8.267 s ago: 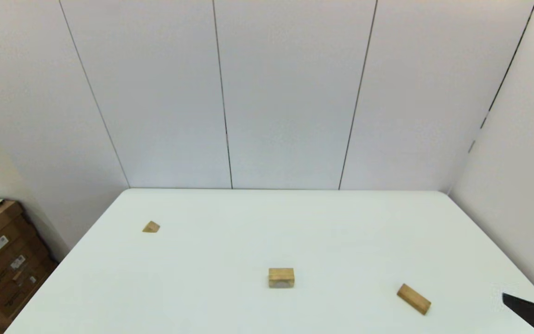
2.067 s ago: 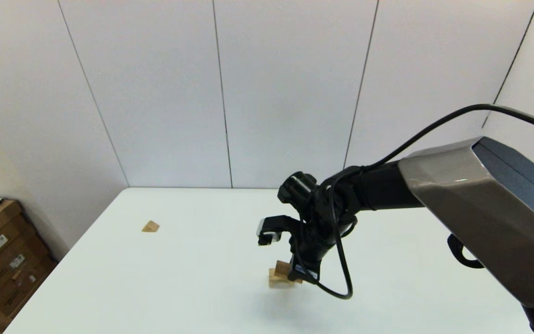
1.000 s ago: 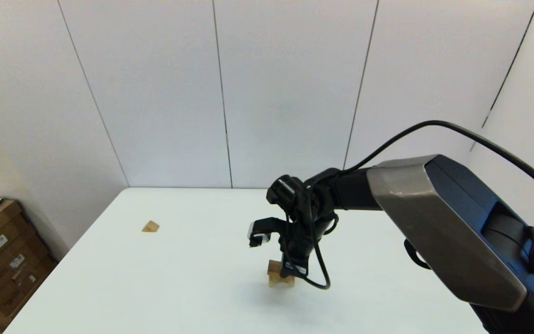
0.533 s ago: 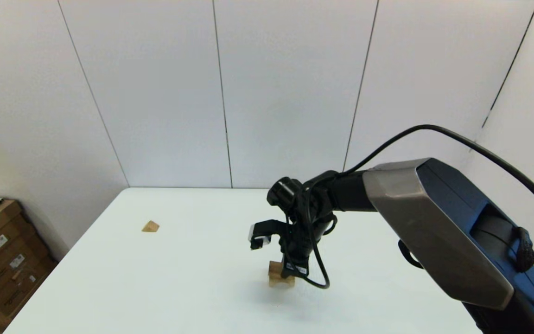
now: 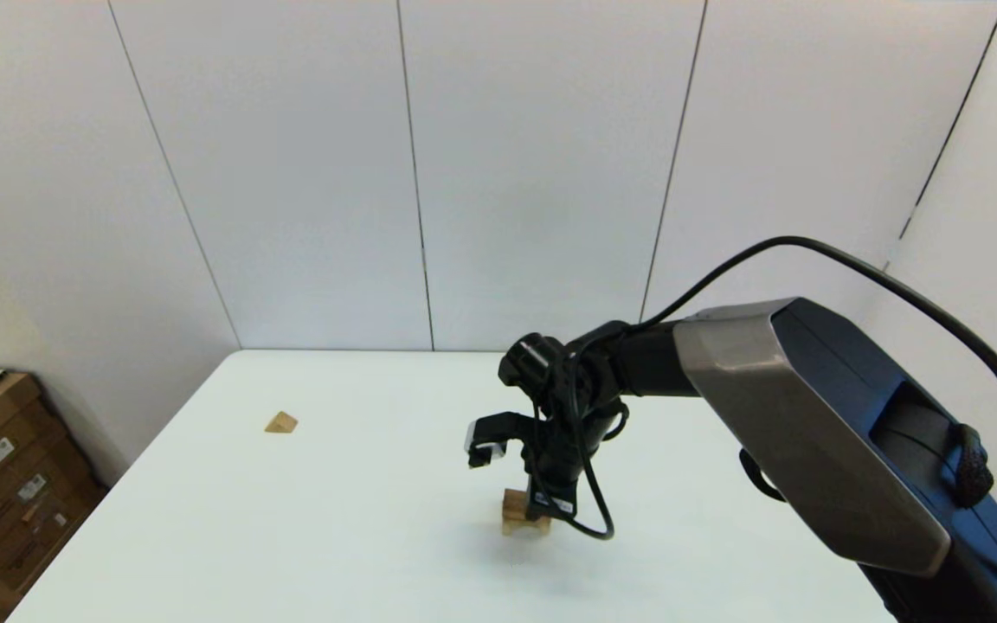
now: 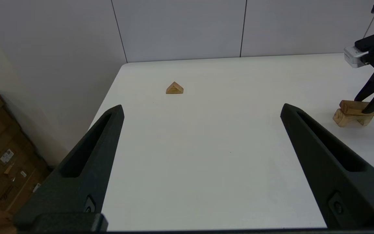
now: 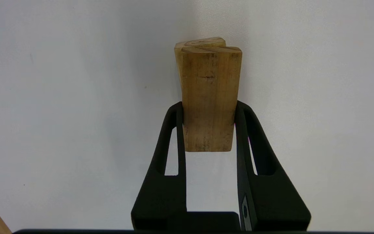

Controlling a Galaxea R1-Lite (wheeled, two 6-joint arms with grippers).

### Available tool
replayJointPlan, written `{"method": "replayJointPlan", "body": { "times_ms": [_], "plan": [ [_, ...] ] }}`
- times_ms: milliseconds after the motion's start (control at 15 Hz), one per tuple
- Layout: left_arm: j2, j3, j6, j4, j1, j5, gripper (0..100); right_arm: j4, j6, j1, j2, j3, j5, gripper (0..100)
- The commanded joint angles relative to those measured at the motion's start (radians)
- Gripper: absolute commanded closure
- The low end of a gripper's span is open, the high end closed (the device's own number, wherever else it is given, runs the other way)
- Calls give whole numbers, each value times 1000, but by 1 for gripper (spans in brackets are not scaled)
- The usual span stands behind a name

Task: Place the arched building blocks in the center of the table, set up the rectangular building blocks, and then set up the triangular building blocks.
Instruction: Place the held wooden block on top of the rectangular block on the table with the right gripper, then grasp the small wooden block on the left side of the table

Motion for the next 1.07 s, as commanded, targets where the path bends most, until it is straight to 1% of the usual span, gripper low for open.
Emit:
{"method": "replayJointPlan", "body": {
  "times_ms": [67,333,400,867,933,1000,1067],
  "plan": [
    [0,0,0,0,0,0,0,4,-3,2,-4,0,1,100],
    [0,0,0,0,0,0,0,29,2,6,-6,-17,1,100],
    [0,0,0,0,0,0,0,32,2,6,-6,-21,1,0],
    [2,0,0,0,0,0,0,30,20,0,-27,-23,8,0],
    [2,0,0,0,0,0,0,32,42,-6,-56,-23,8,0],
    [2,0,0,0,0,0,0,33,82,-15,-110,-23,12,0],
    [2,0,0,0,0,0,0,36,108,-29,-167,-20,14,0]
  ]
}}
